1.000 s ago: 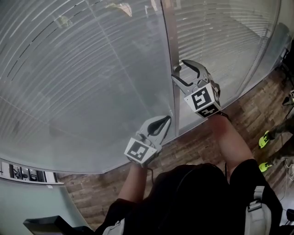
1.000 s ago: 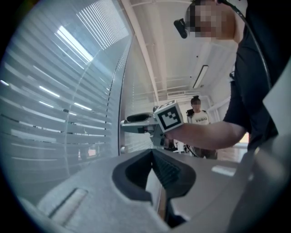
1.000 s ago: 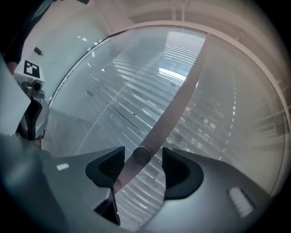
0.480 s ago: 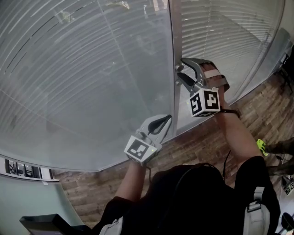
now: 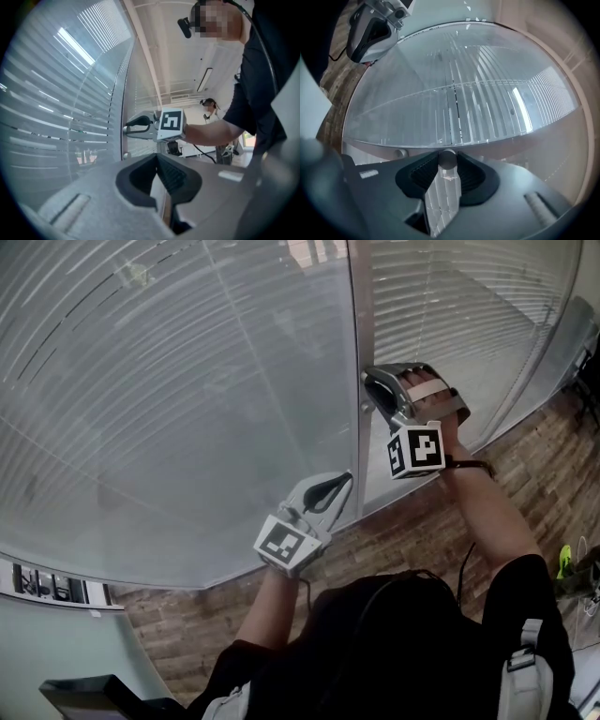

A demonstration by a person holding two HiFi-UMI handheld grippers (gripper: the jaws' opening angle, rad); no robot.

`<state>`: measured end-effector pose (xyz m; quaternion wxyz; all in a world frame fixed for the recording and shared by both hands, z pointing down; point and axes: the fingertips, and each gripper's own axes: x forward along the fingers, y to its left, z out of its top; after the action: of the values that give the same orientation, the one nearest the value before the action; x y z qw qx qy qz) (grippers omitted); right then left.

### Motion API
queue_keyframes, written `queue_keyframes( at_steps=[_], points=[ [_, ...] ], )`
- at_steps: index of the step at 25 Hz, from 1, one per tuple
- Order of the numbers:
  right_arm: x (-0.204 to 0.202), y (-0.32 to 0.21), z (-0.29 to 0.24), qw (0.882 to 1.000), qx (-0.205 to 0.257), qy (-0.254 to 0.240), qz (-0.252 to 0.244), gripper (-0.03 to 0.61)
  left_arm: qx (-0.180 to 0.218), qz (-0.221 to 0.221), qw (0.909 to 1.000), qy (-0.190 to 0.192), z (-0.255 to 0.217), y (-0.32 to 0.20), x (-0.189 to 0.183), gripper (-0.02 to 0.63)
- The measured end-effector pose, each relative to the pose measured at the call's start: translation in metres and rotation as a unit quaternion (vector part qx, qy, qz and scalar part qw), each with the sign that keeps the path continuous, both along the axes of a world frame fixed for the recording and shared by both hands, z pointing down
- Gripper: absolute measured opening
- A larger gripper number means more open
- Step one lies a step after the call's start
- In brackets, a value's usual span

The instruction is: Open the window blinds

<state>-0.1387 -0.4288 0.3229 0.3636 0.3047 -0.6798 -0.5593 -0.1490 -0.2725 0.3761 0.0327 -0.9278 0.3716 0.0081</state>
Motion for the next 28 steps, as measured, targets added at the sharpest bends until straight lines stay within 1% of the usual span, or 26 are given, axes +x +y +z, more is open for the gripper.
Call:
queue_keyframes(
  at_steps=[5,13,20,23,26,28],
  points=[
    [0.0,0.0,-0.001,1.0,-0.012,-0.015,-0.001,0.127,-0.001,-0.002,1.0,0.0,-0.001,0.001,0.0,0.005],
    [-0.001,0.0,-0.006,0.996,-0.051,-0.074,0.003,0.127,-0.002,-0.005,1.0,0.001,-0.002,0.001,-0.001,0.005],
    [0.0,-0.001,-0.006,0.991,-0.076,-0.109,0.006,0.127,-0.003,-0.01,0.9999,0.002,0.0,0.001,-0.003,0.005],
    [0.0,-0.001,-0.007,0.986,-0.098,-0.135,0.006,0.127,-0.003,-0.012,0.9999,0.004,-0.001,0.0,-0.004,0.005],
    [0.001,0.0,-0.01,0.974,-0.135,-0.183,0.001,0.127,-0.004,-0.013,0.9999,0.004,0.0,0.001,-0.004,0.005],
    [0.001,-0.001,-0.011,0.967,-0.149,-0.206,0.001,0.127,-0.005,-0.013,0.9999,0.002,0.001,0.001,-0.004,0.005]
  ],
)
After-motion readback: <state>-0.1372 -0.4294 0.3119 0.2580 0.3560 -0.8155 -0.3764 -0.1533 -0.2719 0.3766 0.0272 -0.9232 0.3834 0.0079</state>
